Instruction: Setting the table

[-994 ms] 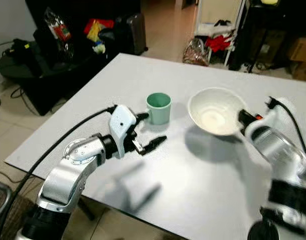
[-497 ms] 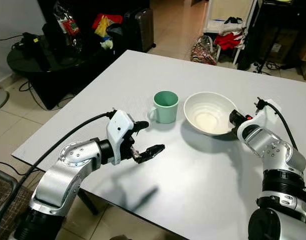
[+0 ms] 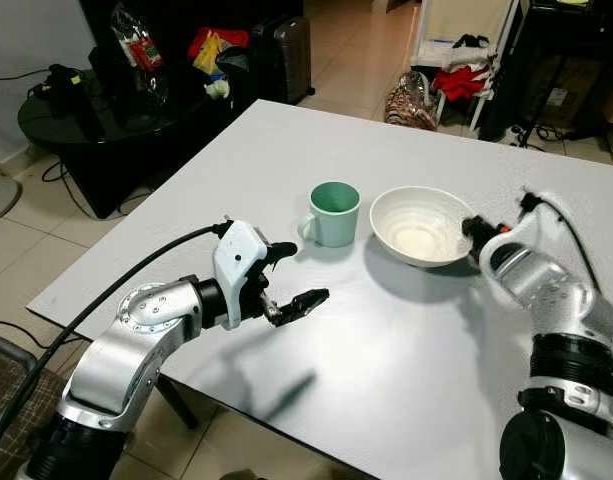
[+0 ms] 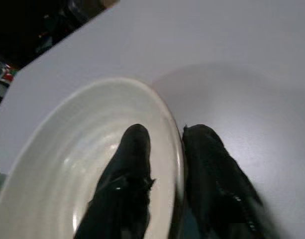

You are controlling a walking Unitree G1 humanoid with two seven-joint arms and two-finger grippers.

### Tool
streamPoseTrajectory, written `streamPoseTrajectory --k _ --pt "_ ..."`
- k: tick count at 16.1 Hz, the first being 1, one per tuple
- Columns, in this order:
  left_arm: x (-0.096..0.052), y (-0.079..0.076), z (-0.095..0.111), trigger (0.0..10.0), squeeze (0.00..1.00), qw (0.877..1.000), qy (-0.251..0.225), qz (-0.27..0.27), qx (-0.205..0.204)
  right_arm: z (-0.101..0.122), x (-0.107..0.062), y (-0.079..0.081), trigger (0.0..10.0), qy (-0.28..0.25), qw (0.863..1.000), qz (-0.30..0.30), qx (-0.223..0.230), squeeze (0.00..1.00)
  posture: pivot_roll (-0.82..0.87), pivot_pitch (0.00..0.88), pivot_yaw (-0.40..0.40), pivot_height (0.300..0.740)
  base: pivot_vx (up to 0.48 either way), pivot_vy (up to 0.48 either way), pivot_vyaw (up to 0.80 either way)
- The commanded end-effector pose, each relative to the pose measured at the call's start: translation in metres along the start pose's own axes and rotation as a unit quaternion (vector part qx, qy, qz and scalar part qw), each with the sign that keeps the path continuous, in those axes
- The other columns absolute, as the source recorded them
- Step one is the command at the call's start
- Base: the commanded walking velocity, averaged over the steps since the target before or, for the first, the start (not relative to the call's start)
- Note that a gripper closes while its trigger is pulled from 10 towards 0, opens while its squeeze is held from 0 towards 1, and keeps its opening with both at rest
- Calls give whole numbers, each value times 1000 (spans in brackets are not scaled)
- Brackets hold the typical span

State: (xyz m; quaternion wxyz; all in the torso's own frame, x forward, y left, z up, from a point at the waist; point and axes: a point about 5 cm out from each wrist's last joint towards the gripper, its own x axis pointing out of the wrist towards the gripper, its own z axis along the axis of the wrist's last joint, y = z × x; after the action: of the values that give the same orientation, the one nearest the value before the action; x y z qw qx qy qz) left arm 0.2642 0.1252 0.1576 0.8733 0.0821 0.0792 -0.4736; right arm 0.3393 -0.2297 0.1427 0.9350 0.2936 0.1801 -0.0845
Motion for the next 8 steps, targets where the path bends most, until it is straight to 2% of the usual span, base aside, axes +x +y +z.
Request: streamPoseTrajectory --k 1,4,6,8 --pt "-2 3 2 10000 0 1000 2 6 9 5 -7 -1 10000 -6 1000 0 1 1000 -14 0 50 740 0 0 0" --pt "-9 10 8 10000 0 999 -20 30 -8 18 -39 3 10000 -36 999 18 -5 1000 -31 0 67 740 0 0 0" --pt "-16 14 12 10000 0 998 -29 47 -10 27 -71 7 10000 -70 996 21 -49 1000 -43 0 80 740 0 0 0" --pt "-19 15 17 10000 0 997 -43 69 -3 28 -93 11 10000 -103 990 28 -91 1000 -51 0 92 740 0 0 0"
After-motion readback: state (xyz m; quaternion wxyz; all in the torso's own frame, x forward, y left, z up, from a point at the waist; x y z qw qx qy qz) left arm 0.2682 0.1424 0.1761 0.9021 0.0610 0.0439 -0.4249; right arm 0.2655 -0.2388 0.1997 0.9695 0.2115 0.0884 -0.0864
